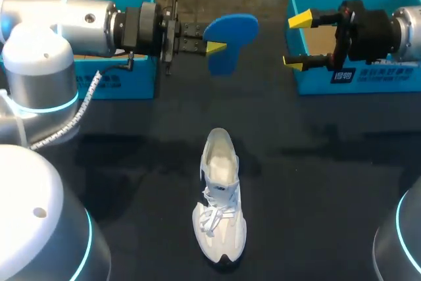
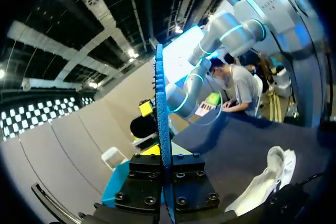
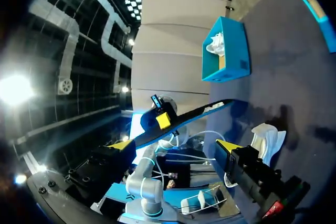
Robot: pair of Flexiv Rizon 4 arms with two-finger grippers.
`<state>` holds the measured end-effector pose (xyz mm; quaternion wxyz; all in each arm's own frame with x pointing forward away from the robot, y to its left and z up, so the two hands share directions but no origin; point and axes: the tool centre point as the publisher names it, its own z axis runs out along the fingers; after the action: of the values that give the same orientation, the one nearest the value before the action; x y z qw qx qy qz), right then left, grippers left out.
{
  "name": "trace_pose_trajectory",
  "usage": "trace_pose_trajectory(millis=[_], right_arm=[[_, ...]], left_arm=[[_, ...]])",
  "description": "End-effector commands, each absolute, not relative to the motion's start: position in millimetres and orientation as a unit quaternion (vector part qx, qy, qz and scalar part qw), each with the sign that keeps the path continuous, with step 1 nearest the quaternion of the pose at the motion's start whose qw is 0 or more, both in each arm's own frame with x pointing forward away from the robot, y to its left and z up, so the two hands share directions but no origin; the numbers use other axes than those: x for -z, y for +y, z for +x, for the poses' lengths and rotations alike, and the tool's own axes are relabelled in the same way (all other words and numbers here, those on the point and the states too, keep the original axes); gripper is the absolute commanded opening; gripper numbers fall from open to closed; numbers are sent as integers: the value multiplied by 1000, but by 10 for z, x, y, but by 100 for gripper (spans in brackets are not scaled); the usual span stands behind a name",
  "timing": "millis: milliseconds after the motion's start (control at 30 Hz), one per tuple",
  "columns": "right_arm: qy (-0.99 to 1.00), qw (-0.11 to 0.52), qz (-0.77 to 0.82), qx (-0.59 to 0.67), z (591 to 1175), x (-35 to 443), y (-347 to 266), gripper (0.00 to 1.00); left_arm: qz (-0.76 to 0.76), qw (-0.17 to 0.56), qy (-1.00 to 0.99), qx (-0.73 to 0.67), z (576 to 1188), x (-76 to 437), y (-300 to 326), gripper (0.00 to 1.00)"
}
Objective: Take the shoe out of the shoebox, open the shoe tongue, remove and reinsert the insole, then place the shoe into the shoebox
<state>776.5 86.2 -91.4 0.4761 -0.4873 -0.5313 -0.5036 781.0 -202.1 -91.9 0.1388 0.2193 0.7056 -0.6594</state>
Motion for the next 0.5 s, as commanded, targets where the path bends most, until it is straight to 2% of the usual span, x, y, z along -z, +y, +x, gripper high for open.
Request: trace_pose_trajectory(millis=[33,133,500], right_arm=[[-531,476,-488,503,7772,918,875,100],[-531,476,-488,503,7772,918,875,100],[-531,476,-488,503,7772,918,875,100]], left_arm=[[148,15,742,654,7847,889,-2031,0],[148,15,742,654,7847,889,-2031,0],[-150,-259,695,654,7830,1051,-1980,0]])
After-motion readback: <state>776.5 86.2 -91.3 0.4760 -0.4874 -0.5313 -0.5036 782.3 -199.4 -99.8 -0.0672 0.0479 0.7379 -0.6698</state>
